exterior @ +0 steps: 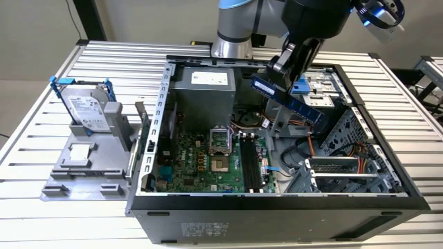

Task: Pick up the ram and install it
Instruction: 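Insert the ram into the slot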

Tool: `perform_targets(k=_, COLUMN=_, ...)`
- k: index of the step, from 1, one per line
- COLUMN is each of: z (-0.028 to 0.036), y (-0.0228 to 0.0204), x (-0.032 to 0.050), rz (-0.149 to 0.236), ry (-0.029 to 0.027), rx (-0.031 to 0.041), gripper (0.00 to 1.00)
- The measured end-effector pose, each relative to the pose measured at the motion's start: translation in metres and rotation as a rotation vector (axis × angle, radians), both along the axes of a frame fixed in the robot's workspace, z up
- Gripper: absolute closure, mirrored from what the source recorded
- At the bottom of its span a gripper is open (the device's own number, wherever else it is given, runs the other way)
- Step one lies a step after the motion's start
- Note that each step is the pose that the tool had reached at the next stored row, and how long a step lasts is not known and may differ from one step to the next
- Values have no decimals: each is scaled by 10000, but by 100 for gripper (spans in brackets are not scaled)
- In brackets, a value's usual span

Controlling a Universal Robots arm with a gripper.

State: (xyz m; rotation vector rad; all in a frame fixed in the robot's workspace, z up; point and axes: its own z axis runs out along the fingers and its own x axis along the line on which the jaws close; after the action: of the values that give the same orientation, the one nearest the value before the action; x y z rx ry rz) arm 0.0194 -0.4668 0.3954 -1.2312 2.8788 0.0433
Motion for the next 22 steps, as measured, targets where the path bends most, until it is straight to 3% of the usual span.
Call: perform_targets(k=22, z=0, y=0, x=0, rz=-2877, ry=-1, rx=-41, gripper=100)
